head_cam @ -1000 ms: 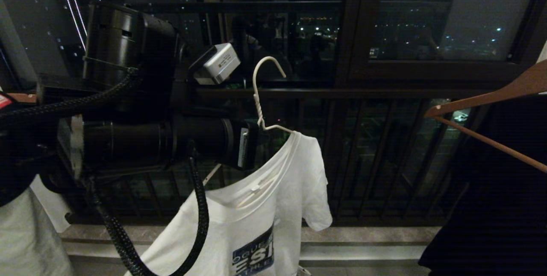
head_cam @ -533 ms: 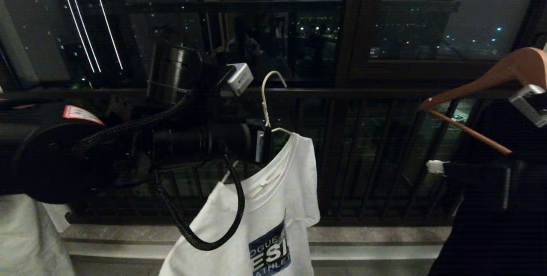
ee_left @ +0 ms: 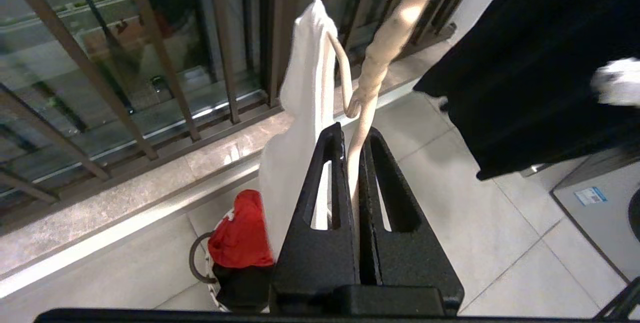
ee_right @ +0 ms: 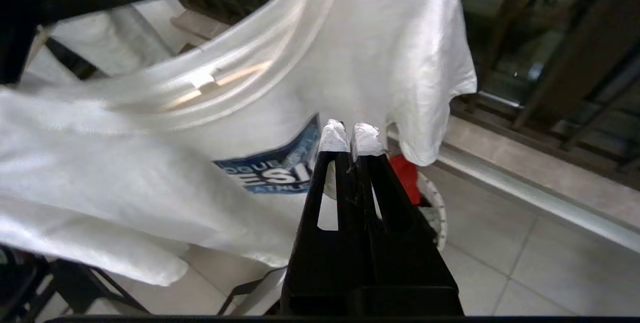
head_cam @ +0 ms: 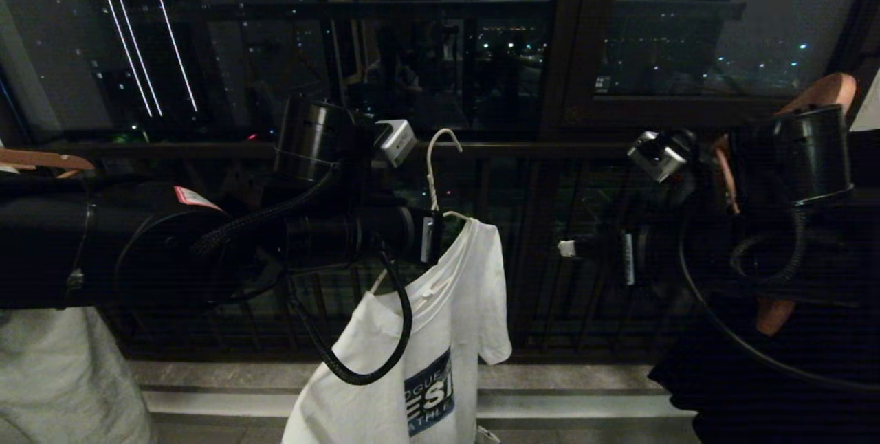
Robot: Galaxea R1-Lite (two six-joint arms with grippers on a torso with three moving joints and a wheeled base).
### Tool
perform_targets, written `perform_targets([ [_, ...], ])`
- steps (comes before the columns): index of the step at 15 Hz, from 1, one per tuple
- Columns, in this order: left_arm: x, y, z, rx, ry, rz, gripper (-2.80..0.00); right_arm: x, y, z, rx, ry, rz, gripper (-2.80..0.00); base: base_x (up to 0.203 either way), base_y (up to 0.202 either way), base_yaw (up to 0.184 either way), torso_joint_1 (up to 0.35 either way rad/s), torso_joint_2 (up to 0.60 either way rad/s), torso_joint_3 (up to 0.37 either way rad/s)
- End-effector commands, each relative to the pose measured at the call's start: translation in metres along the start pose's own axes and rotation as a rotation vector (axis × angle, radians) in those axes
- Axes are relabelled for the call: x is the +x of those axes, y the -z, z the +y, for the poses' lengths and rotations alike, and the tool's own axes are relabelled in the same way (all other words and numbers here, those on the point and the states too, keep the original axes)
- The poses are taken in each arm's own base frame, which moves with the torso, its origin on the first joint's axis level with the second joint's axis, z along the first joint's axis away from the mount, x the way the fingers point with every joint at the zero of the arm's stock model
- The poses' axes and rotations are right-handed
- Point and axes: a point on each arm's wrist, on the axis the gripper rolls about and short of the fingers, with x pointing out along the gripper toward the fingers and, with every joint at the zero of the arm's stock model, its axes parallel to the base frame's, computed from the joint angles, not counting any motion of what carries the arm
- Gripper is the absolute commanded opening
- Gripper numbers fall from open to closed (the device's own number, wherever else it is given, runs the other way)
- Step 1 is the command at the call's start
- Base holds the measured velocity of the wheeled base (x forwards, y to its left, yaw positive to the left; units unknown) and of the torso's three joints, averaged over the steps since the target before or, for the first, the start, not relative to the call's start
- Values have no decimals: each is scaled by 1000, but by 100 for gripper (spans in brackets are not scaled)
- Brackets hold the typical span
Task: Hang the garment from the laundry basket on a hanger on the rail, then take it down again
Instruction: Take the clothes off the clothes rack
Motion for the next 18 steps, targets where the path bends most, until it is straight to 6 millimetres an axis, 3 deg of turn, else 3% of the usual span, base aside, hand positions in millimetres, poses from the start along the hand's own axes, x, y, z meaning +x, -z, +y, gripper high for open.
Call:
perform_targets([
  [1, 1, 0, 2, -3, -4, 0, -280, 27, -4, 3, -1, -6, 25, -280, 0, 0, 0, 0, 0, 0],
  [4, 12, 0, 4, -22, -2, -47, -280, 47, -3, 12, 7, 8, 43, -280, 0, 0, 0, 0, 0, 0],
  [6, 13, -2, 9, -27, -11, -62, -280, 62, 5, 14, 13, 42, 74, -280, 0, 0, 0, 0, 0, 0],
  [8, 13, -2, 9, -28, -12, -63, -280, 68, 1, 15, 55, 42, 43, -280, 0, 0, 0, 0, 0, 0],
  [13, 14, -2, 12, -31, -22, -62, -280, 80, 11, 34, 90, 37, 54, -280, 0, 0, 0, 0, 0, 0],
  [18, 12, -4, 16, -34, -31, -71, -280, 74, 12, 52, 133, 19, 47, -280, 0, 0, 0, 0, 0, 0],
])
